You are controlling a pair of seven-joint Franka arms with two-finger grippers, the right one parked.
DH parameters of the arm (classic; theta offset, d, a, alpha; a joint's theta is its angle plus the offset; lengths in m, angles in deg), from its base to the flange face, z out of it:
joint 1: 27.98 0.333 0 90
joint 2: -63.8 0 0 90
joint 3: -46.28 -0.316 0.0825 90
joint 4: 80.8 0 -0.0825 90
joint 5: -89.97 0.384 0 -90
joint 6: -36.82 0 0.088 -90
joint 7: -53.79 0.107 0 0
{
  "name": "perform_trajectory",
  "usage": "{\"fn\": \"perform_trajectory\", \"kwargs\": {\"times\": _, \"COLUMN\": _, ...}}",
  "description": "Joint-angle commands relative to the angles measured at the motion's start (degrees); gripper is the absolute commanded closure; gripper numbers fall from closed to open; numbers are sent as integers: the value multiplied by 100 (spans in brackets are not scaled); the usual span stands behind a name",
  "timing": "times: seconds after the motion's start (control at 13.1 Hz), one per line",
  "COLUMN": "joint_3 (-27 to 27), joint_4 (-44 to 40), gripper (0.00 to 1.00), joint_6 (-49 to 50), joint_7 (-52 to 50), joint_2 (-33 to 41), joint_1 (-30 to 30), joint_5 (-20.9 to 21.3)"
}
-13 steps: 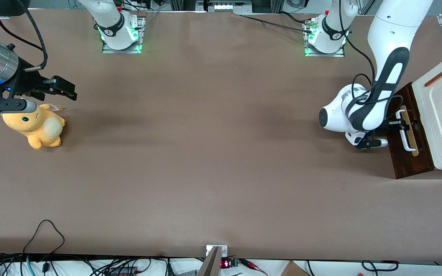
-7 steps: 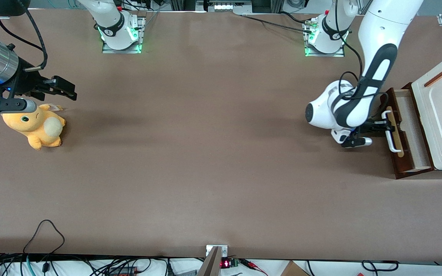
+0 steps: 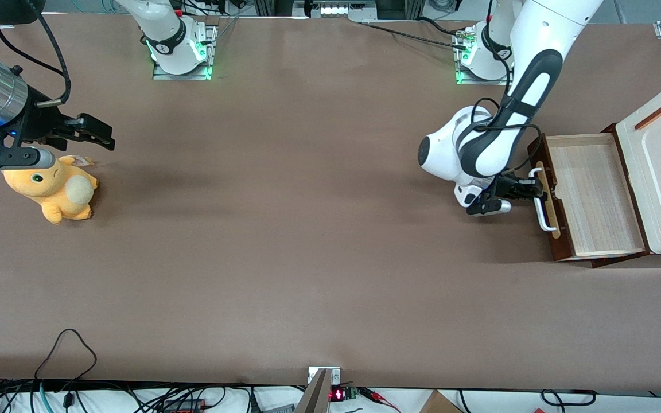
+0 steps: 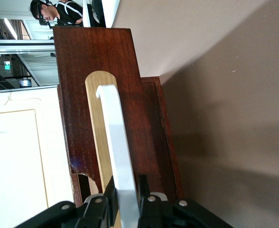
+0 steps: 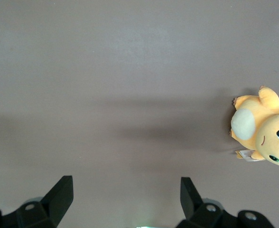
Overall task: Open lower drawer with left arm only
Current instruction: 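Pull the handle with the left gripper, sliding the drawer out, then open the left gripper and lift it away from the handle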
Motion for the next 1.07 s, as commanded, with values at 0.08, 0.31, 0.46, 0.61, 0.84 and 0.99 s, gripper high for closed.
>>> {"fn": "perform_trajectory", "kwargs": {"times": 0.08, "joint_3": -23, "joint_4": -133, "gripper": 93, "joint_6": -74, "joint_7": 421, "joint_2": 9, "joint_1": -2, "joint_5": 61}}
{"fn": "perform_trajectory", "kwargs": {"times": 0.31, "joint_3": -102, "joint_4": -133, "gripper": 96, "joint_6": -91, "joint_7": 421, "joint_2": 0, "joint_1": 7, "joint_5": 61}}
{"fn": "perform_trajectory", "kwargs": {"times": 0.46, "joint_3": -304, "joint_4": -116, "gripper": 99, "joint_6": -126, "joint_7": 421, "joint_2": -17, "joint_1": 16, "joint_5": 61}}
{"fn": "perform_trajectory", "kwargs": {"times": 0.61, "joint_3": -506, "joint_4": -107, "gripper": 100, "joint_6": -275, "joint_7": 439, "joint_2": -26, "joint_1": 16, "joint_5": 78}}
{"fn": "perform_trajectory", "kwargs": {"times": 0.84, "joint_3": -525, "joint_4": -124, "gripper": 70, "joint_6": -285, "joint_7": 465, "joint_2": -44, "joint_1": 16, "joint_5": 78}}
{"fn": "perform_trajectory", "kwargs": {"times": 0.99, "joint_3": -525, "joint_4": -124, "gripper": 44, "joint_6": -276, "joint_7": 456, "joint_2": -35, "joint_1": 16, "joint_5": 69}}
